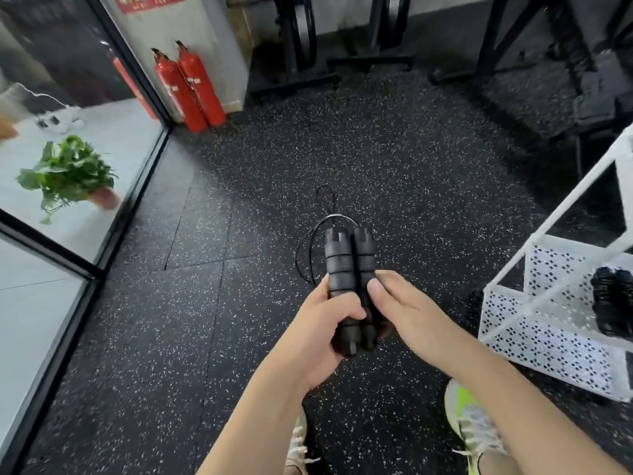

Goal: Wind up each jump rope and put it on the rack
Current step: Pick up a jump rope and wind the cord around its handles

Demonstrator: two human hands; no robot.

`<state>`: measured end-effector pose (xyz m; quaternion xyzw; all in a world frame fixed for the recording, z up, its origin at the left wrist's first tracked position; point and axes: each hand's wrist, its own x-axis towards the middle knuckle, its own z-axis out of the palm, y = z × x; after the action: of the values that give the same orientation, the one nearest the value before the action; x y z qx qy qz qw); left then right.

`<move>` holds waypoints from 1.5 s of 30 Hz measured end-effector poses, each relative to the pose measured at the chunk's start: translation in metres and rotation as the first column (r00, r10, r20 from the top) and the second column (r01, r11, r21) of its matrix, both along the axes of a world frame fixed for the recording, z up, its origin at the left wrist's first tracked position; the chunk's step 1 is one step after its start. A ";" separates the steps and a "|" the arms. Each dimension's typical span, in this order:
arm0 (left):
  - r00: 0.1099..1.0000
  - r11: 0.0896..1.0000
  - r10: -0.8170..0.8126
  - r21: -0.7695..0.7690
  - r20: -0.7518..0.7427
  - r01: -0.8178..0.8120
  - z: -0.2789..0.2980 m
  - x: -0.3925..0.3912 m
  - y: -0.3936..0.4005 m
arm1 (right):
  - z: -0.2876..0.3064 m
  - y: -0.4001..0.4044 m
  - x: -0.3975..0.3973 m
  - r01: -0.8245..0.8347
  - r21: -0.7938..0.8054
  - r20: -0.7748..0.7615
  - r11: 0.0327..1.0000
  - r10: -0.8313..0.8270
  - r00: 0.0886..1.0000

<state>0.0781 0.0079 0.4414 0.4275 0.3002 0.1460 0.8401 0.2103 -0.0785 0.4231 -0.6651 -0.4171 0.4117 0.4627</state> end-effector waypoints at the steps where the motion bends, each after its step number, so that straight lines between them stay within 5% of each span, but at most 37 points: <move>1: 0.999 0.999 -0.033 0.023 -0.011 0.033 0.001 0.002 0.003 | -0.002 0.001 0.007 -0.049 -0.022 -0.005 0.999 0.049 0.999; 5: 0.956 0.938 -0.124 0.285 -0.264 0.200 -0.002 0.010 0.017 | -0.003 0.002 0.029 -0.065 -0.143 0.172 0.988 0.089 0.981; 9: 0.753 0.529 0.055 0.658 -0.656 0.536 -0.019 0.013 0.023 | -0.004 0.001 0.045 0.190 -0.078 0.396 0.979 -0.145 0.907; 12: 0.630 0.224 0.235 0.672 -0.740 0.706 -0.032 0.007 0.021 | -0.008 0.002 0.049 0.083 -0.146 0.595 0.986 0.020 0.803; 17: 0.593 0.013 0.369 0.642 -0.715 0.766 -0.032 -0.001 0.027 | -0.024 0.006 0.043 -0.025 -0.187 0.704 0.982 0.152 0.694; 19: 0.614 0.044 0.367 0.672 -0.699 0.739 -0.031 -0.005 0.028 | -0.021 0.008 0.040 0.010 -0.174 0.678 0.985 0.112 0.727; 24: 0.712 0.414 0.196 0.716 -0.674 0.563 -0.029 0.000 0.022 | -0.008 0.007 0.038 0.107 -0.119 0.550 0.987 -0.024 0.835; 26: 0.715 0.487 0.130 0.672 -0.687 0.558 -0.026 0.001 0.020 | -0.006 0.008 0.036 0.113 -0.114 0.518 0.987 -0.038 0.855; 30: 0.678 0.449 0.108 0.644 -0.727 0.620 -0.024 -0.005 0.027 | 0.002 0.005 0.034 0.041 -0.177 0.471 0.983 0.048 0.881; 34: 0.650 0.398 0.251 0.688 -0.718 0.607 -0.024 -0.012 0.039 | 0.012 0.001 0.041 0.044 -0.191 0.500 0.981 0.059 0.864; 37: 0.703 0.515 0.296 0.728 -0.647 0.453 -0.024 -0.009 0.038 | 0.016 0.003 0.034 0.063 -0.133 0.416 0.989 -0.002 0.909; 42: 0.895 0.882 0.141 0.465 -0.424 0.081 -0.026 0.007 0.032 | 0.011 0.012 0.011 0.282 0.195 0.204 0.939 -0.320 0.925; 45: 0.968 0.972 0.129 0.220 -0.216 -0.081 -0.022 0.013 0.029 | 0.005 0.015 0.005 0.269 0.247 0.263 0.931 -0.332 0.906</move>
<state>0.0908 0.0368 0.4190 0.5109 0.4003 0.1709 0.7413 0.2154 -0.0635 0.4277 -0.7252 -0.4147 0.1840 0.5179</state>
